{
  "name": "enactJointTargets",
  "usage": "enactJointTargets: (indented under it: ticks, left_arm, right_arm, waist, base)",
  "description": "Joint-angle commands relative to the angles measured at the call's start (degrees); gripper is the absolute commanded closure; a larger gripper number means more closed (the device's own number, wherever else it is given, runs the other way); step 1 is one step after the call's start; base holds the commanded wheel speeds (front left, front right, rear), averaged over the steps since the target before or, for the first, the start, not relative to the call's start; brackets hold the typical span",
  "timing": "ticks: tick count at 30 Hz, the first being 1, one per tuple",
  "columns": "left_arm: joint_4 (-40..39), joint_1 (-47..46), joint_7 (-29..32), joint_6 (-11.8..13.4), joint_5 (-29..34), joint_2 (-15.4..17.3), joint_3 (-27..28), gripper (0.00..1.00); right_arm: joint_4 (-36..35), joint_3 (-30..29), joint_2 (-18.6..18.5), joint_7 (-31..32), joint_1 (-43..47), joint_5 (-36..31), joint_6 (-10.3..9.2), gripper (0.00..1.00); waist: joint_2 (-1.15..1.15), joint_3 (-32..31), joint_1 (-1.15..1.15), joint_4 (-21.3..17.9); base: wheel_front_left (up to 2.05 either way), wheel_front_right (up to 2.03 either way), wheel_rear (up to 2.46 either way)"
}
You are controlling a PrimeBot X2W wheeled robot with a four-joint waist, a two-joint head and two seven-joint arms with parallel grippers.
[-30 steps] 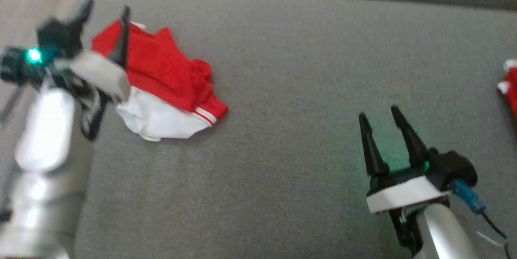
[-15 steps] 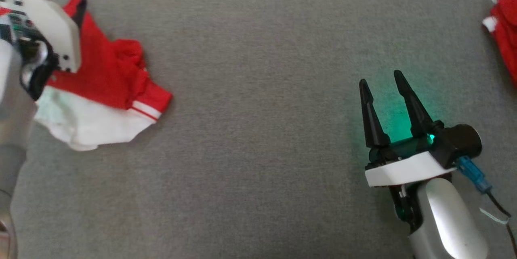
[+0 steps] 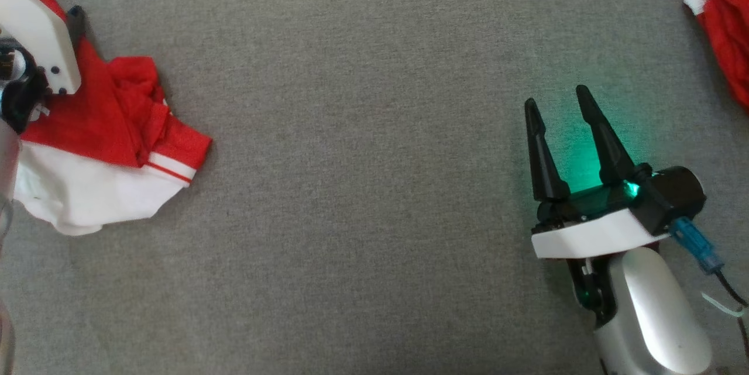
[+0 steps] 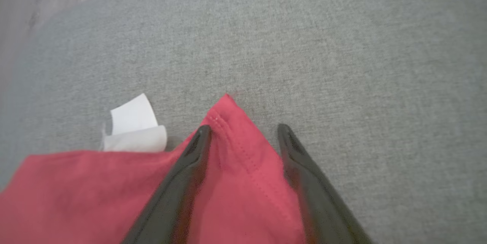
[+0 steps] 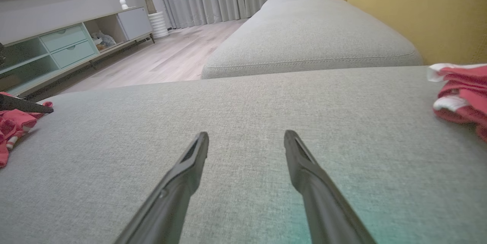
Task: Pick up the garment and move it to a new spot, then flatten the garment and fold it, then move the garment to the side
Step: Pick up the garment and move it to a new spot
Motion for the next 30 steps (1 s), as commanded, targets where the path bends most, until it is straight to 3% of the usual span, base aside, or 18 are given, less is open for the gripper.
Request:
enactJointTargets:
  ticks: [1,4,9,19,25,30]
  left_arm:
    - [-0.3,-1.1,0.3,0.1,-0.8,2.4,1.4,1.0]
    - [-1.1,-1.9,-3.7,0.1,-1.6,2.7,1.8,1.0]
    - [-3.4,-4.8,-16.9,0.1,-1.7,2.2,3.2,1.0]
    - [-14.8,-7.1,-37.1,0.1,-2.5,2.2,-3.6,1.0]
    - [-21.1,-9.0,-41.9,0.1,-3.1,2.3,-6.7,1.0]
    - [-26.8,-10.4,-42.6,0.1,-1.6,-0.6,-9.4,1.0]
  right_arm:
    - [-2.1,1.0,-0.1,-0.6,-0.5,0.0,-0.05,0.0]
    - [-2.3,0.8,-0.1,-0.6,-0.5,0.1,-0.05,0.0]
    - [-1.8,0.8,-0.1,-0.6,-0.2,0.1,-0.05,0.0]
    - [-0.3,1.2,-0.1,-0.6,0.5,1.3,-0.05,0.0]
    - [0.0,2.1,-0.1,-0.6,0.8,2.4,-0.05,0.0]
    - [-0.2,2.8,-0.1,-0.6,0.9,3.6,-0.05,0.0]
  waist:
    - [0.0,-0.1,0.0,-0.1]
    - [0.0,-0.2,0.0,-0.3]
    - [0.0,-1.5,0.0,-0.2]
    - [0.0,-7.0,0.0,-0.6]
    - [0.0,-9.1,0.0,-2.8]
    - [0.0,-10.2,0.0,-6.7]
  base:
    - [0.0,0.0,0.0]
    - [0.0,0.0,0.0]
    - [0.0,0.0,0.0]
    - [0.0,0.0,0.0]
    - [0.0,0.0,0.0]
    - [0.0,0.0,0.0]
